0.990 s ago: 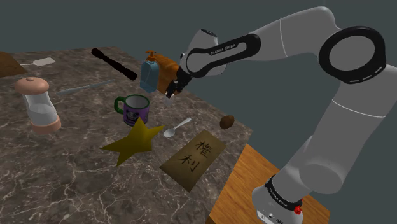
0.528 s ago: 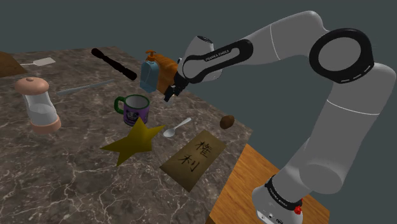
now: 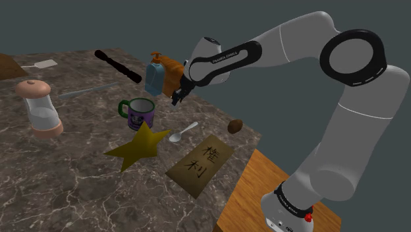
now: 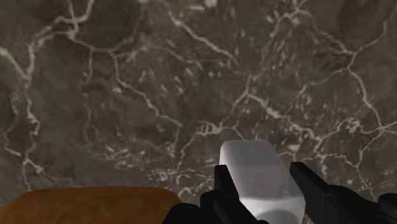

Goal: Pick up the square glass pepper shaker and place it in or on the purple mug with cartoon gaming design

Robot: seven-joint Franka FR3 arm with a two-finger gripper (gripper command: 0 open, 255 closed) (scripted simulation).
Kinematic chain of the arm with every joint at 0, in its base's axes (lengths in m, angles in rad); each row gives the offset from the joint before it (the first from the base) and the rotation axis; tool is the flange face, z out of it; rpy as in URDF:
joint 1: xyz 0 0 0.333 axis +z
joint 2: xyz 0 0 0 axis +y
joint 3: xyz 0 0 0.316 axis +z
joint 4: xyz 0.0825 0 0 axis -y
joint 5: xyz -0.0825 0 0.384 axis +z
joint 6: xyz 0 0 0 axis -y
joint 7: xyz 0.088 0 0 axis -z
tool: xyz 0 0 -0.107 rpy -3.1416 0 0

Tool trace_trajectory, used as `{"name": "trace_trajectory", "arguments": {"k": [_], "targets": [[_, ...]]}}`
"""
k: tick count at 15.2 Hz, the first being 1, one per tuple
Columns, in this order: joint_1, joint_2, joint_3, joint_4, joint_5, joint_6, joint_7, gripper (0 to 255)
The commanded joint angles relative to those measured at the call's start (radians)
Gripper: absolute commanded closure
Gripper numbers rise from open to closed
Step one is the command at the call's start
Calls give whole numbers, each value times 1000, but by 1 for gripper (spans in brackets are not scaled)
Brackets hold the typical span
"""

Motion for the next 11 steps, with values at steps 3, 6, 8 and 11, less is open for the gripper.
{"name": "trace_trajectory", "arguments": {"k": [3,6,8,11], "targets": [[0,0,0,0,0,0,-1,255],[0,-1,0,-1,0,0,-1,255],[0,-8,0,3,-1,-12,1,255],[1,-33,-1,13,-3,-46,5,255]]}}
